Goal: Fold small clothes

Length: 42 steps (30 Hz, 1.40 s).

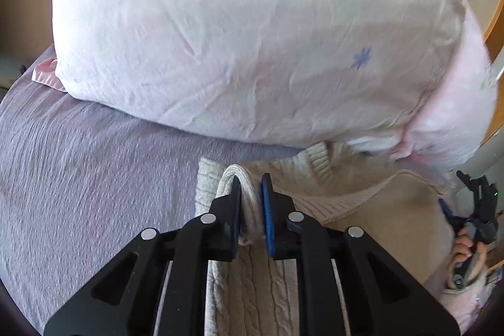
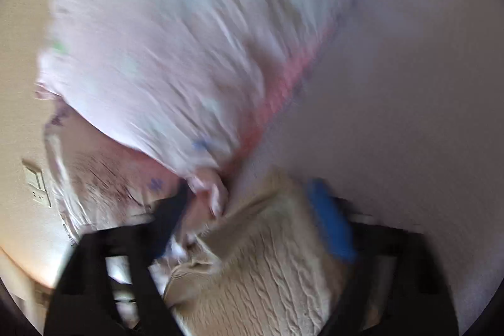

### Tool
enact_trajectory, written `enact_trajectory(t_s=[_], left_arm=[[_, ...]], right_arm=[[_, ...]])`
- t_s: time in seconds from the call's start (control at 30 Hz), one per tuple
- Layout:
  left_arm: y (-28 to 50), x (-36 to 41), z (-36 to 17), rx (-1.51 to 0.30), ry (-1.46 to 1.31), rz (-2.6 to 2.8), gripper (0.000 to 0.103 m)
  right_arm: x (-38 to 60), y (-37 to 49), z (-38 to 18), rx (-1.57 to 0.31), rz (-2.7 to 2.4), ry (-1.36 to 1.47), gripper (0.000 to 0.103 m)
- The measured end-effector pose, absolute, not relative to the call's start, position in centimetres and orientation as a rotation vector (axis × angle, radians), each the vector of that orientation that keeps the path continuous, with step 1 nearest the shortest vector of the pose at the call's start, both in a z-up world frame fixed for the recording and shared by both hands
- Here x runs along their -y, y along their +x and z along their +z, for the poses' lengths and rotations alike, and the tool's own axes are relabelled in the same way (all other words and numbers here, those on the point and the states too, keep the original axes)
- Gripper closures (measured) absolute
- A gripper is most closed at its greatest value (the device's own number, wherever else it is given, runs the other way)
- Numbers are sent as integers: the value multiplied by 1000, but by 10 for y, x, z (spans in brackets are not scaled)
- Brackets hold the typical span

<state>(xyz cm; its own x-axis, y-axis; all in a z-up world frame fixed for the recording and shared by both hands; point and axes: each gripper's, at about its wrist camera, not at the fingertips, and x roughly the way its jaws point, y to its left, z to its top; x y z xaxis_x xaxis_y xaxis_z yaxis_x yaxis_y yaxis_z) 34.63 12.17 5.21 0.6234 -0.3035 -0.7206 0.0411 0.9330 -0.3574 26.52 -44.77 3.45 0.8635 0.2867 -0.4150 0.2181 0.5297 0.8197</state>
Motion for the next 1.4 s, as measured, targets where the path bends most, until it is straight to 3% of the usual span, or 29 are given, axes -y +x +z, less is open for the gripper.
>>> enact_trajectory(t_s=[0.03, 0.1, 0.13, 0.33, 0.47, 0.67, 0.73, 0.8, 0.87, 1.1, 1.23, 1.4], left_arm=[[342, -128, 57, -856, -347, -214, 85], [325, -139, 71, -777, -334, -134, 36], [317, -141, 76, -742, -321, -119, 31], [289, -138, 44, -883, -321, -213, 31], [283, -128, 18, -982, -315, -222, 31], [279, -121, 12, -970, -339, -228, 32], [284, -120, 14, -968, -351, -219, 45], [286, -118, 11, -985, -372, -215, 67], [285, -113, 14, -988, -360, -228, 79], [285, -74, 85, -924, -413, -326, 84], [294, 9, 131, -881, -370, -431, 84], [310, 132, 127, -900, -380, -588, 84]], right_arm=[[443, 264, 42, -539, 90, 993, 16], [418, 263, 55, -584, 211, 874, 23], [404, 265, 57, -619, 264, 811, 26], [348, 295, 20, -934, 229, 615, 29], [323, 282, 37, -868, 269, 531, 28], [270, 273, 45, -856, 315, 318, 27], [256, 281, 35, -909, 286, 253, 24], [239, 279, 28, -908, 244, 112, 21], [227, 270, 27, -897, 221, 19, 19], [315, 229, 76, -739, 285, 392, 14], [364, 216, 86, -690, 241, 489, 13], [431, 196, 76, -664, 140, 587, 13]])
